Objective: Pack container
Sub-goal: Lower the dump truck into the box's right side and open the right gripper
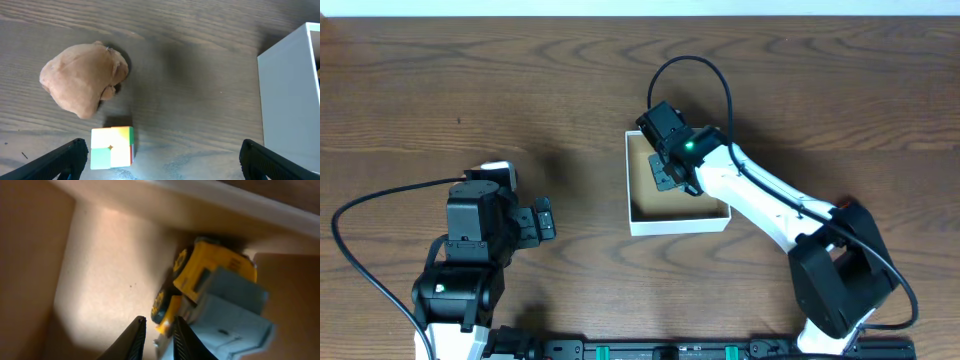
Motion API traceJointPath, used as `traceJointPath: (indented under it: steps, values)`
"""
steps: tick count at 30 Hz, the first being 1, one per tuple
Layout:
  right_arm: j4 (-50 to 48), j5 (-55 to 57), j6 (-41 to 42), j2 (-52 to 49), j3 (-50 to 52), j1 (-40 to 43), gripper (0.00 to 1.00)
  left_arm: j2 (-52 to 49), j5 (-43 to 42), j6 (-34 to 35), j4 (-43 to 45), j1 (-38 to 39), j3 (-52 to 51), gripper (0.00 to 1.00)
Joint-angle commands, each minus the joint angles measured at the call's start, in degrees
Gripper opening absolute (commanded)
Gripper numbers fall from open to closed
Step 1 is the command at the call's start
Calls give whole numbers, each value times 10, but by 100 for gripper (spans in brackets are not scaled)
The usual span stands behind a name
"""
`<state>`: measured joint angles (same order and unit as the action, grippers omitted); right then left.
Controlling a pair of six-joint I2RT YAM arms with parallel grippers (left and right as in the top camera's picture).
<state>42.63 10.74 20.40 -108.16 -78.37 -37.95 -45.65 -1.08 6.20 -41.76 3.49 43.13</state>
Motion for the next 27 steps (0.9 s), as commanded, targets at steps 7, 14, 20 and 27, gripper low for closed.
traceJointPath:
  steps: [7,14,20,27]
  values:
    - [4,36,32,-23,6,14,22,0,1,4,-1,1,14,98]
    - [6,36,38,-23,6,30,23,0,1,3,-4,1,14,98]
    - [3,36,38,-23,6,30,23,0,1,4,-4,1,14,98]
    - [-21,36,31,-23,6,30,30,0,1,3,-5,1,14,98]
